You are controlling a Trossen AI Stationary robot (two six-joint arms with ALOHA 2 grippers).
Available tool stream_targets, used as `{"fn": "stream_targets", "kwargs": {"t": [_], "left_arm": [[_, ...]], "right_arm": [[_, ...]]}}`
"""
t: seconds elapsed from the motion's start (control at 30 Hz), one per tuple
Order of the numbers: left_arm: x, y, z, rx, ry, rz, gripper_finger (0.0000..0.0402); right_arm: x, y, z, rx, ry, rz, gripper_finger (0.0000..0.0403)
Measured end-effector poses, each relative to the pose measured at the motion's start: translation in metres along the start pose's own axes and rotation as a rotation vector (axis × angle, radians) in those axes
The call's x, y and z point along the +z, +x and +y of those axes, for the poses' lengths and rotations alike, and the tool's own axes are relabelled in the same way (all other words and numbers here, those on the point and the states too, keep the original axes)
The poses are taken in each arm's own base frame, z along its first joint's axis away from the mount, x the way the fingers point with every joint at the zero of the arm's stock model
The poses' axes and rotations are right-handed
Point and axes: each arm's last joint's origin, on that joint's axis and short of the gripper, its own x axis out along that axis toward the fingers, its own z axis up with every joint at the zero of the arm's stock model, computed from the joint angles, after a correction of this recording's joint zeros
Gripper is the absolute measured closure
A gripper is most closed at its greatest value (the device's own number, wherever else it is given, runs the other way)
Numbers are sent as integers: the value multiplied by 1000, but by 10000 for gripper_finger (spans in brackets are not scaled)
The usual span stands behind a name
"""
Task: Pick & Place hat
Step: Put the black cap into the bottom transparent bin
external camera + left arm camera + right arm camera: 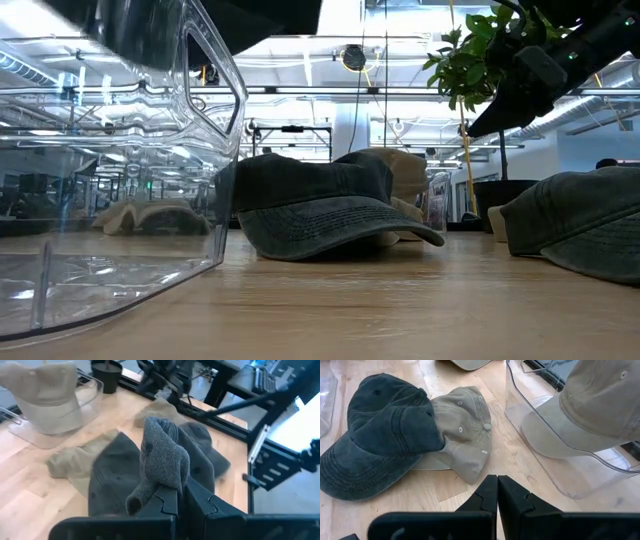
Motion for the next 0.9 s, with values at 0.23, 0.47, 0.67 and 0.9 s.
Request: {"fn": "stream_targets", "kwargs": {"t": [0.23, 0.47, 0.67, 0.9], "left_arm": [[-50, -17, -4, 27, -14, -82, 392], [-108, -16, 15, 29, -103, -139, 392], [-131, -11, 27, 15, -126, -144, 392], [-136, -9, 30, 6, -146, -122, 380]], "right_arm": [[5, 0, 1, 12, 70, -50, 403], [11, -1, 2, 30, 151, -104, 403], [14, -1, 3, 42, 177, -140, 403], [15, -1, 3, 46, 192, -149, 403]]}}
